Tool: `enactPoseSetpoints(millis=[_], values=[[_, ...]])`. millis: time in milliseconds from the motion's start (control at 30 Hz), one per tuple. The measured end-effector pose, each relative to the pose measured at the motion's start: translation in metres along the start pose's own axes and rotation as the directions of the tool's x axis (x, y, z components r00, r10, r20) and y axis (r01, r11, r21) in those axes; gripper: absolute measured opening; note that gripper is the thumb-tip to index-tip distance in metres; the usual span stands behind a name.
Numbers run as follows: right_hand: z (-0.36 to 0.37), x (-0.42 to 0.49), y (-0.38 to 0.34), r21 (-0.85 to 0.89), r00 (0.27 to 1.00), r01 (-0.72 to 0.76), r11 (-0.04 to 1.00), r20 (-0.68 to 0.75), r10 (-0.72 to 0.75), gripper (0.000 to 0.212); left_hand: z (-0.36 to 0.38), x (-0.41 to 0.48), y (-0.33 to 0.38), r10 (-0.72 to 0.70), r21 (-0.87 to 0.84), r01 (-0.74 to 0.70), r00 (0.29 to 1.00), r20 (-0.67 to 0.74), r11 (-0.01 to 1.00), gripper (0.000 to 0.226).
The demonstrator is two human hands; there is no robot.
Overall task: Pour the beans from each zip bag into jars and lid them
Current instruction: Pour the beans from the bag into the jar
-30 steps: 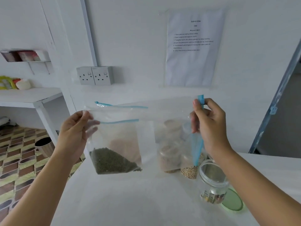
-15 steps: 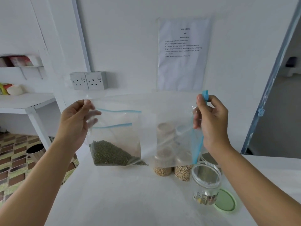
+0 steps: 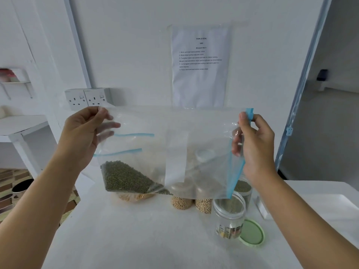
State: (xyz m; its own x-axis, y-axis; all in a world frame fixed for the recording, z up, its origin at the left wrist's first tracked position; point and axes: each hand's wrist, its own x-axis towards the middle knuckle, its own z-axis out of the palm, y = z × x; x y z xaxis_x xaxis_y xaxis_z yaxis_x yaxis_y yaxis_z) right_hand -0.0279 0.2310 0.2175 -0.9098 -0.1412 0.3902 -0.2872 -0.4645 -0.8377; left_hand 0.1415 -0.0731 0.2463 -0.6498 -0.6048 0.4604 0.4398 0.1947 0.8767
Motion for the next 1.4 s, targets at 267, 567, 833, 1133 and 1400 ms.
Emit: enactPoseSetpoints(millis=[267,567,833,1133,1400], values=[[-0.021,-0.005,0.013,-0.053,0.998,-0.023,0.998,-0.055,0.02,0.029,0.021,-0.01,0.0,-0.009,-0.02,0.009,1.0,0.017,1.0,0.008],[-0.028,0.0,0.012,-0.083,0.997,-0.009,0.997,-0.073,0.003,0.031,0.031,-0.008,0.006,-0.004,-0.008,0.005,1.0,0.026,1.0,0.014],[-0.031,0.002,0.015,-0.061,0.997,-0.042,0.997,-0.074,0.037,0.031,0.04,-0.008,0.014,-0.004,0.018,0.003,1.0,0.021,1.0,0.013],[-0.037,0.005,0.009,-0.078,1.0,-0.003,0.997,-0.022,0.001,0.033,0.048,-0.004,0.034,0.034,0.062,-0.034,0.999,0.006,0.997,0.01],[-0.039,0.007,0.011,-0.12,1.0,-0.013,0.993,-0.022,0.01,0.036,0.053,-0.002,0.042,0.037,0.076,-0.036,0.999,-0.005,0.996,0.01]])
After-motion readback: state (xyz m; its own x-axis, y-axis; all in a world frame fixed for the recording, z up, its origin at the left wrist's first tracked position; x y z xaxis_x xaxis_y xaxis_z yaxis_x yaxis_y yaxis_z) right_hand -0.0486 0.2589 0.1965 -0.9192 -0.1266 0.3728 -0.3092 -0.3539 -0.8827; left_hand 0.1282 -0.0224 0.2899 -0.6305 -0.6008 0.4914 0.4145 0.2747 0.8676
